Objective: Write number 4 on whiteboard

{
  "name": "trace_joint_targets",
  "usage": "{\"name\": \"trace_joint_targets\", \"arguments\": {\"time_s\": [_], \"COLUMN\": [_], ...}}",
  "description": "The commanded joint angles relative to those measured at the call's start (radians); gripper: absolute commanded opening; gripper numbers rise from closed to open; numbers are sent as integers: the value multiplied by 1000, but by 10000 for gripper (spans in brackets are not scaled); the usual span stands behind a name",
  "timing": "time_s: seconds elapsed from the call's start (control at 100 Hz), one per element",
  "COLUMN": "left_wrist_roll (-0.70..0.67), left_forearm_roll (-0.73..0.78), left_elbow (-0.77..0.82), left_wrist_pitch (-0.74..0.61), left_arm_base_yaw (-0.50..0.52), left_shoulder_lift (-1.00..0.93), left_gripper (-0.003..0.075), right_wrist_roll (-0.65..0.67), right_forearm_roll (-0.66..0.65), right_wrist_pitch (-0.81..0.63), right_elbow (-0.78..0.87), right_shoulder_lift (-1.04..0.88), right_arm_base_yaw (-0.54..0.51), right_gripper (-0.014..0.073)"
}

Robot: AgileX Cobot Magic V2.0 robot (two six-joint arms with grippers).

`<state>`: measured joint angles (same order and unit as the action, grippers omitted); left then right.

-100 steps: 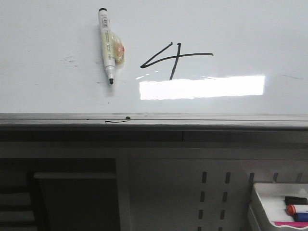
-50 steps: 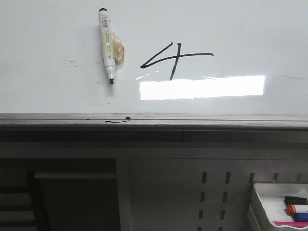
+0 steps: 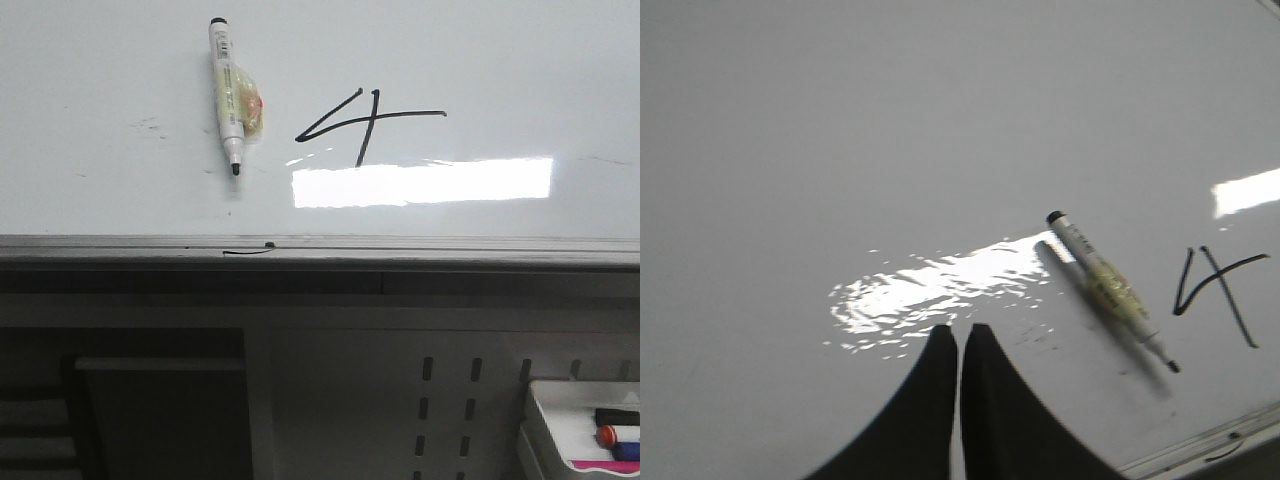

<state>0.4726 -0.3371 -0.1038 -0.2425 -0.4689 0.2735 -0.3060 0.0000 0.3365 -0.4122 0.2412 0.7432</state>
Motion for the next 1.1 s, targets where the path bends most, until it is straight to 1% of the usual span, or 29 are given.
{"name": "trace_joint_targets", "arguments": {"time_s": [0.0, 0.03, 0.07, 0.15, 0.19, 0.33, 0.41, 0.51, 0.63, 1.09], "left_wrist_roll": [-252, -295, -326, -333, -333, -333, -337, -337, -337, -337], "left_forearm_roll": [262, 307, 329, 337, 332, 331, 329, 325, 293, 290], "left_elbow": [37, 58, 87, 131, 143, 141, 141, 141, 141, 141], "left_wrist_pitch": [-57, -57, -57, -43, -11, 242, 391, 508, 531, 528], "left_arm_base_yaw": [108, 140, 183, 245, 272, 335, 352, 354, 354, 354], "left_shoulder_lift": [-54, -81, -106, -158, -182, -242, -270, -305, -304, -304], "left_gripper": [-20, -20, -20, -20, -20, -20, -20, -20, -20, -20], "right_wrist_roll": [-1, -1, -1, -1, -1, -1, -1, -1, -1, -1], "right_forearm_roll": [-10, -10, -10, -10, -10, -10, -10, -10, -10, -10], "right_wrist_pitch": [-83, -83, -81, -81, -81, -80, -80, -80, -80, -80], "right_elbow": [-28, -28, -28, -28, -28, -28, -28, -28, -28, -28], "right_shoulder_lift": [8, 8, 8, 8, 8, 8, 8, 8, 8, 8], "right_arm_base_yaw": [-5, -5, -5, -5, -5, -5, -5, -5, -5, -5], "right_gripper": [-45, -45, -45, -45, -45, -45, -45, -45, -45, -45]}}
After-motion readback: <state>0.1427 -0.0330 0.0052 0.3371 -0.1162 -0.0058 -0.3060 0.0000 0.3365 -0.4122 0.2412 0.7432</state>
